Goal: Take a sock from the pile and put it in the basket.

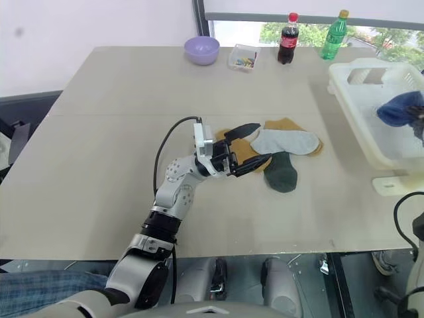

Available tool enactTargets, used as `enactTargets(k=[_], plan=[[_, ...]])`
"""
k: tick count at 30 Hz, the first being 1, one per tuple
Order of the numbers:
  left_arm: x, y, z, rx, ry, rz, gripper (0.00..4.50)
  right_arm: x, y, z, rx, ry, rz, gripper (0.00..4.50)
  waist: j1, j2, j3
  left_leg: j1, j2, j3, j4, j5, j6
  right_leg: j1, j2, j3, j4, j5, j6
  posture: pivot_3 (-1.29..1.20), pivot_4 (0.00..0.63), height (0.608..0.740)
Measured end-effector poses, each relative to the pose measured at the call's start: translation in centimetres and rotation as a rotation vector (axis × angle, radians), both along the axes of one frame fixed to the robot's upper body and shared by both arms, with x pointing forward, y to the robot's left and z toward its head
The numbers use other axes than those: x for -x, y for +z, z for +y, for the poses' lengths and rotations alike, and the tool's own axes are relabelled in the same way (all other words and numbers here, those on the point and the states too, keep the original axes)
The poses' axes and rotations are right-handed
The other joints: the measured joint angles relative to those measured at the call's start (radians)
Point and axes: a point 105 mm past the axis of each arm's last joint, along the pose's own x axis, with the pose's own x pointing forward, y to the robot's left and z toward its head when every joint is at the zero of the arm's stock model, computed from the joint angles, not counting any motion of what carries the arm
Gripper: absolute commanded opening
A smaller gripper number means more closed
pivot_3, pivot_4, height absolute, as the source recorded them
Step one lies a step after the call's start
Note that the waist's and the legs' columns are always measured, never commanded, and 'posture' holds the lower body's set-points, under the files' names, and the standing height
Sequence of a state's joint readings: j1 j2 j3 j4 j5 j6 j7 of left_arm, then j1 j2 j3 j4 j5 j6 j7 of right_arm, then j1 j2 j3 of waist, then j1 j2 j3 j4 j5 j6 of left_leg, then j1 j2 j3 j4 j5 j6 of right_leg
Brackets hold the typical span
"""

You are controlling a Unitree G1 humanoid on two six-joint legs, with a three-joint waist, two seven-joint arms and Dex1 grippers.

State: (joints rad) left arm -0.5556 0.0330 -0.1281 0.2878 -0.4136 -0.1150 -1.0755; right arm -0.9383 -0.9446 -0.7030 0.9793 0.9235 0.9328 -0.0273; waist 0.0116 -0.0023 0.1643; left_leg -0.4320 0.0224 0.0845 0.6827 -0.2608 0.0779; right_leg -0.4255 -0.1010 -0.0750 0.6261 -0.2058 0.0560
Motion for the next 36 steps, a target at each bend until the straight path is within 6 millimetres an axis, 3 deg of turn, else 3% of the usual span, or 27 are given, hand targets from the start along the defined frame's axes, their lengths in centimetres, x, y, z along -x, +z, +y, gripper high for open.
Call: enactTargets(k=[2, 7, 11, 12, 13, 14, 17, 18, 21, 25, 29, 36], plan=[[-0.1, -0.3, 0.1, 0.002, 0.013, 0.013, 4.5, 0.1, -0.2, -0.2, 0.068, 0.005, 0.031, 3.71, 0.0, 0.0, 0.0, 0.0, 0.0, 0.0, 0.0, -0.001, 0.001, 0.0, 0.0, 0.0, 0.0, 0.0, 0.0, 0.0, 0.15, 0.733], [0.0, -1.7, 0.9, -0.026, 0.034, 0.049, 4.5, 1.6, -1.5, -1.1, 0.622, 0.088, 0.186, 3.71, 0.002, 0.001, -0.001, 0.0, 0.0, 0.0, 0.001, 0.0, 0.0, 0.0, 0.0, 0.001, 0.0, 0.0, 0.0, 0.0, 0.15, 0.733], [-0.1, -1.8, 1.1, -0.036, 0.044, 0.059, 4.5, 1.7, -0.6, -0.3, 0.824, 0.141, 0.145, 3.71, 0.0, 0.002, -0.001, 0.001, 0.0, 0.002, 0.003, 0.0, 0.0, 0.0, 0.0, 0.003, 0.0, 0.001, 0.003, 0.0, 0.15, 0.733], [-0.2, -1.8, 1.4, -0.043, 0.062, 0.064, 4.5, 1.4, 1.4, 1.1, 0.923, 0.183, 0.047, 3.71, -0.004, 0.003, -0.001, 0.002, 0.0, 0.003, 0.003, 0.0, 0.0, 0.0, 0.0, 0.005, 0.001, 0.002, 0.003, 0.0, 0.15, 0.733], [-0.2, -1.8, 1.5, -0.045, 0.066, 0.067, 4.5, 1.3, 2.0, 1.5, 0.942, 0.195, 0.019, 3.71, -0.005, 0.003, -0.001, 0.002, 0.001, 0.003, 0.003, 0.0, 0.0, 0.0, 0.001, 0.005, 0.001, 0.002, 0.003, 0.0, 0.15, 0.733], [-0.3, -2.0, 1.8, -0.053, 0.086, 0.083, 4.5, 1.3, 3.4, 3.2, 1.0, 0.244, -0.076, 3.71, -0.007, 0.003, -0.001, 0.002, 0.001, 0.003, 0.002, 0.0, 0.0, 0.0, 0.001, 0.005, 0.001, 0.002, 0.003, 0.0, 0.15, 0.733], [-0.3, -3.2, 4.1, -0.082, 0.185, 0.163, 4.5, 2.2, 6.2, 12.3, 1.03, 0.517, -0.456, 3.71, -0.021, 0.002, -0.001, 0.003, 0.006, 0.0, 0.003, 0.0, -0.001, 0.0, 0.006, 0.005, 0.001, 0.002, 0.003, 0.0, 0.15, 0.733], [-0.3, -3.4, 4.5, -0.087, 0.196, 0.171, 4.5, 2.5, 6.0, 13.4, 1.017, 0.56, -0.49, 3.71, -0.02, 0.002, -0.001, 0.003, 0.006, 0.0, 0.003, 0.0, -0.001, 0.0, 0.006, 0.004, 0.001, 0.002, 0.002, 0.0, 0.15, 0.733], [0.1, -3.9, 6.1, -0.121, 0.261, 0.205, 4.5, 4.0, 3.9, 16.6, 0.948, 0.722, -0.546, 3.71, 0.0, 0.002, -0.001, 0.002, 0.005, -0.001, 0.004, 0.0, -0.002, 0.001, 0.004, 0.002, 0.001, 0.002, 0.002, 0.0, 0.15, 0.733], [1.4, -5.1, 9.0, -0.179, 0.457, 0.264, 4.5, 7.0, -1.6, 19.2, 0.823, 0.938, -0.515, 3.71, 0.007, 0.002, -0.001, 0.002, 0.0, -0.002, 0.004, -0.001, 0.001, 0.004, -0.002, 0.001, -0.001, 0.002, 0.003, 0.0, 0.15, 0.733], [2.9, -7.1, 11.1, -0.276, 0.573, 0.344, 4.5, 8.8, -5.6, 18.6, 0.769, 1.001, -0.44, 3.71, 0.006, 0.002, -0.001, 0.003, -0.001, -0.001, 0.006, -0.002, 0.002, 0.005, -0.004, 0.002, -0.001, 0.002, 0.003, 0.0, 0.15, 0.733], [6.8, -7.1, 15.6, -0.377, 0.704, 0.404, 4.5, 12.3, -10.7, 14.7, 0.814, 1.081, -0.371, 3.71, -0.001, 0.003, -0.001, 0.014, 0.001, 0.001, 0.005, -0.005, 0.005, 0.011, -0.002, 0.003, 0.0, -0.001, 0.0, 0.0, 0.15, 0.733]])
